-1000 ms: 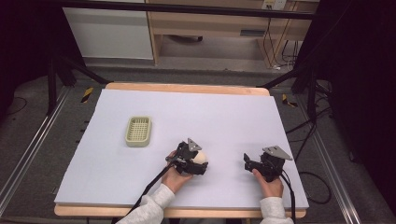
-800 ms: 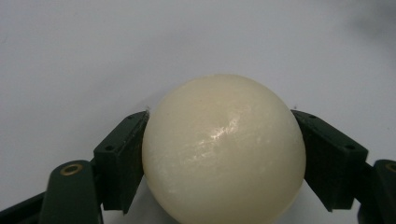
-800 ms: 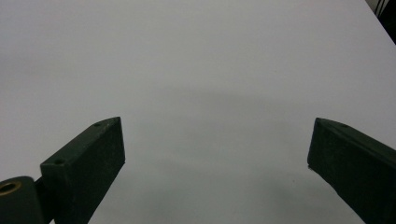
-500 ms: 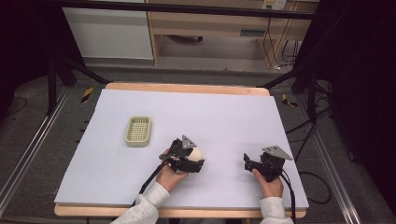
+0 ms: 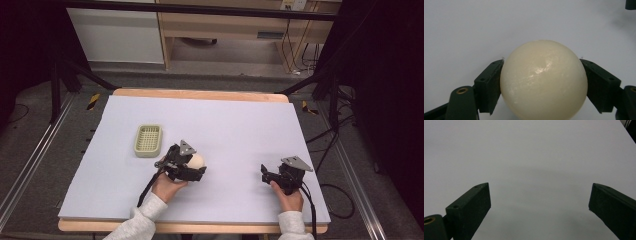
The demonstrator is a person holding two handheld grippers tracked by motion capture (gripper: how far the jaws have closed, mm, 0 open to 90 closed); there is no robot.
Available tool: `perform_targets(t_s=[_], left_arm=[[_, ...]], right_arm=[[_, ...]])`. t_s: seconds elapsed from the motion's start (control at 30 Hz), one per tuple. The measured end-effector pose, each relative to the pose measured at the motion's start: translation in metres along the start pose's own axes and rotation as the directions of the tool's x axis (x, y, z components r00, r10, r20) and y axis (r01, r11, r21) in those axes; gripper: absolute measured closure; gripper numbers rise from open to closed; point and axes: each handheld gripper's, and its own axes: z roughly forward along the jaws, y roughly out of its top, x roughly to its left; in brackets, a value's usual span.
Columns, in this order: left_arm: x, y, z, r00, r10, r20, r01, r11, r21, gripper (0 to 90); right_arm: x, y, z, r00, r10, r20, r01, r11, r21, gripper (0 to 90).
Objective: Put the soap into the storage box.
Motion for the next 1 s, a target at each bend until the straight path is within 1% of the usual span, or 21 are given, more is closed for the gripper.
perform_targets(t_s=[0.03,0.07,0.13,0.2,0.23,0.27,0.33,0.37,0.4,0.43,0.5,0.53,0.63,0.83,0.87,0.93,1.0], left_arm=[[0.004,-0.001,-0.004,1.0000,-0.001,-0.005,0.001,1.0000,-0.002,22.8],[0.004,-0.001,-0.004,1.0000,-0.001,-0.005,0.001,1.0000,-0.002,22.8],[0.011,-0.002,-0.011,0.9999,-0.009,-0.014,0.009,1.0000,-0.002,22.8],[0.012,-0.003,-0.012,0.9998,-0.011,-0.014,0.011,0.9999,-0.002,22.8],[0.017,-0.005,-0.016,0.9998,-0.008,-0.021,0.008,1.0000,-0.003,22.8],[0.017,-0.005,-0.016,0.9998,-0.008,-0.021,0.008,1.0000,-0.003,22.8],[0.024,-0.009,-0.022,0.9995,-0.017,-0.028,0.017,0.9998,-0.007,22.8],[0.024,-0.009,-0.022,0.9995,-0.017,-0.028,0.017,0.9998,-0.007,22.8],[0.028,-0.011,-0.025,0.9990,-0.027,-0.036,0.026,0.9996,-0.011,22.8],[0.028,-0.011,-0.025,0.9990,-0.027,-0.036,0.026,0.9996,-0.011,22.8],[0.034,-0.014,-0.027,0.9986,-0.035,-0.039,0.034,0.9994,-0.011,22.8],[0.039,-0.016,-0.029,0.9982,-0.038,-0.047,0.038,0.9993,-0.007,22.8],[0.045,-0.019,-0.031,0.9967,-0.058,-0.056,0.057,0.9983,-0.015,22.8],[0.058,-0.022,-0.037,0.9944,-0.078,-0.071,0.076,0.9967,-0.028,22.8],[0.058,-0.022,-0.037,0.9944,-0.078,-0.071,0.076,0.9967,-0.028,22.8],[0.064,-0.022,-0.040,0.9923,-0.096,-0.077,0.094,0.9949,-0.038,22.8],[0.065,-0.022,-0.041,0.9919,-0.101,-0.078,0.098,0.9944,-0.041,22.8]], right_arm=[[0.000,0.000,0.000,1.0000,0.001,0.001,-0.001,1.0000,-0.001,4.4],[0.000,0.000,0.000,1.0000,0.001,0.001,-0.001,1.0000,-0.001,4.4],[0.000,0.000,0.000,1.0000,0.000,0.001,0.000,1.0000,0.000,4.4],[0.000,0.000,0.000,1.0000,0.000,0.000,0.000,1.0000,0.000,4.4],[0.000,0.000,0.000,1.0000,0.001,0.000,-0.001,1.0000,-0.001,4.4],[0.000,0.000,0.000,1.0000,0.001,0.000,-0.001,1.0000,-0.001,4.4],[0.000,0.000,0.000,1.0000,0.001,0.002,-0.001,1.0000,0.000,4.4],[0.000,0.000,0.000,1.0000,0.001,0.002,-0.001,1.0000,0.000,4.5],[0.000,0.000,0.000,1.0000,0.001,0.002,-0.001,1.0000,-0.001,4.5],[0.000,0.000,0.000,1.0000,0.001,0.002,-0.001,1.0000,0.000,4.5],[0.000,0.000,0.000,1.0000,0.000,0.002,0.000,1.0000,-0.001,4.5],[0.000,0.000,0.000,1.0000,0.001,0.002,-0.001,1.0000,0.000,4.6],[0.000,0.000,0.000,1.0000,0.006,-0.002,-0.006,1.0000,0.003,4.6],[0.000,0.000,0.000,1.0000,0.007,0.002,-0.007,1.0000,0.003,4.7],[0.000,0.000,0.000,1.0000,0.007,0.002,-0.007,1.0000,0.003,4.7],[-0.001,0.000,0.001,1.0000,0.006,0.002,-0.006,1.0000,0.003,4.7],[0.000,0.000,0.000,1.0000,0.007,0.003,-0.007,1.0000,0.003,4.7]])
